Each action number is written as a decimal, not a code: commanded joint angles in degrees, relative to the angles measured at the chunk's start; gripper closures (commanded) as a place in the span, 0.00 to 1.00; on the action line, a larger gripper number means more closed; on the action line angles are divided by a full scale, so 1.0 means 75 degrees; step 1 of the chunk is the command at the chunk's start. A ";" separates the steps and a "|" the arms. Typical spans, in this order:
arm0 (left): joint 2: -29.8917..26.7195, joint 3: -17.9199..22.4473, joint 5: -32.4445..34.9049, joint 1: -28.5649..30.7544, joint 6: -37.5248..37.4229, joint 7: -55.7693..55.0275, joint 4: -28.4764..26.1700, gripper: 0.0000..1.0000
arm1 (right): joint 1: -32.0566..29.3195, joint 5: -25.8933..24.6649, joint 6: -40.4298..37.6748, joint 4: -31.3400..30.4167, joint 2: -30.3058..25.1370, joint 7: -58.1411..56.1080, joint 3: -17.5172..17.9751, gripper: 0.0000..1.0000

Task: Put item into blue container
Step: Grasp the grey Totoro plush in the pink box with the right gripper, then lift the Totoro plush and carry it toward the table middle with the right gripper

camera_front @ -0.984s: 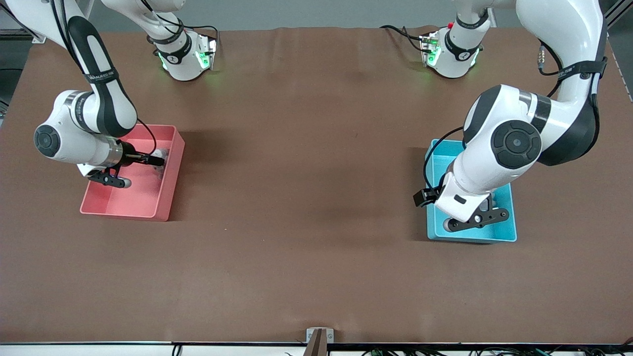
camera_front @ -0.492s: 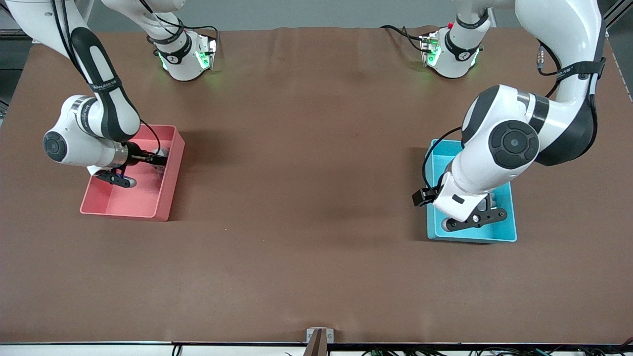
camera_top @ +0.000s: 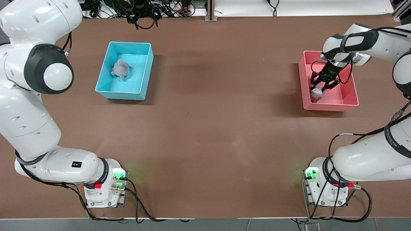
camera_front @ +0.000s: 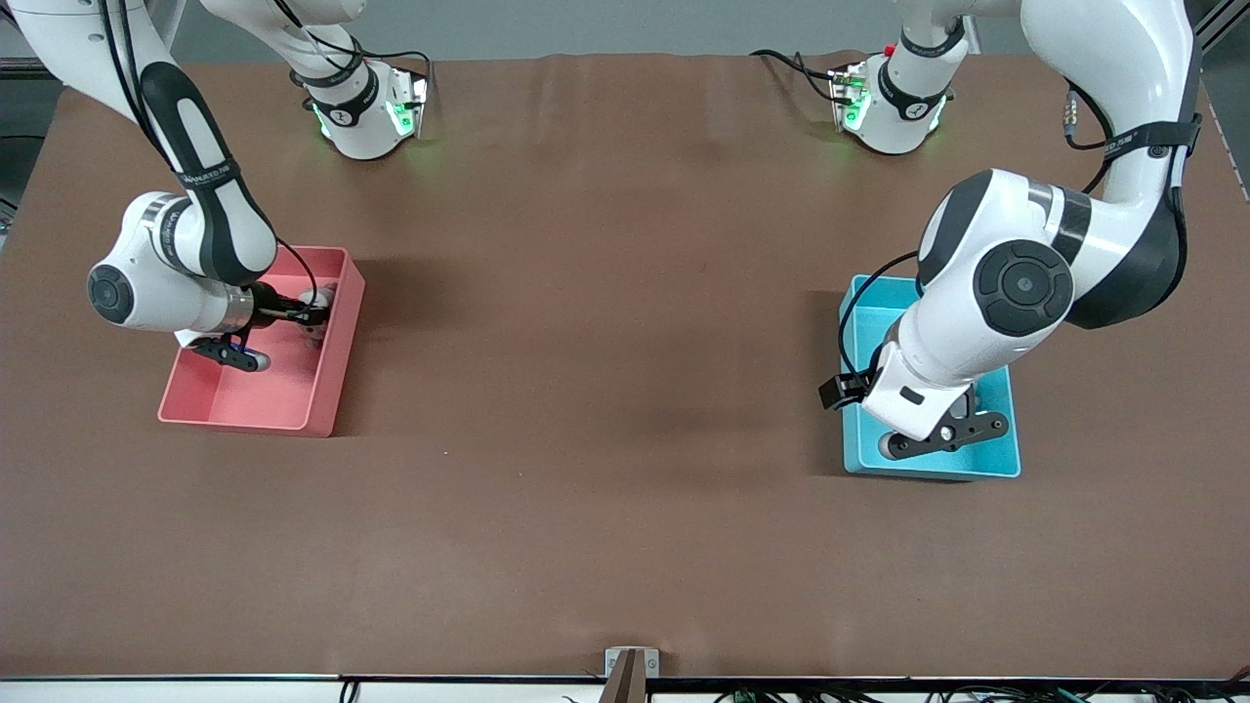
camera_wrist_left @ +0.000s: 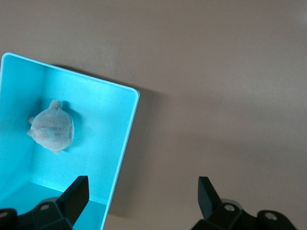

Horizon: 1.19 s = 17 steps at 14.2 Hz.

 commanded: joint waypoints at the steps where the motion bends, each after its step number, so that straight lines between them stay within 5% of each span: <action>1: -0.0066 -0.0005 -0.0070 0.0040 -0.0060 0.0152 0.0010 0.00 | -0.0238 0.0110 -0.0459 0.0333 -0.0027 -0.0116 0.0049 0.99; 4: -0.0077 0.0018 -0.0035 0.0063 -0.0107 0.0117 -0.0002 0.00 | -0.0309 0.0051 -0.1101 0.0917 -0.0039 -0.0234 0.0037 1.00; 8: -0.0451 -0.0005 -0.0070 0.0239 -0.0529 0.0094 0.0022 0.00 | -0.0333 -0.0101 -0.3232 0.2756 -0.0027 -0.0012 0.0013 1.00; 11: -0.0511 -0.0005 -0.0059 0.0274 -0.0552 0.0094 0.0033 0.00 | 0.0133 -0.0113 -0.4324 0.3859 -0.0039 0.1518 0.0060 1.00; 17: -0.0534 0.0019 -0.0081 0.0438 -0.0810 0.0176 0.0033 0.00 | 0.1810 0.0518 -0.4176 0.4237 -0.0050 0.4859 0.0119 1.00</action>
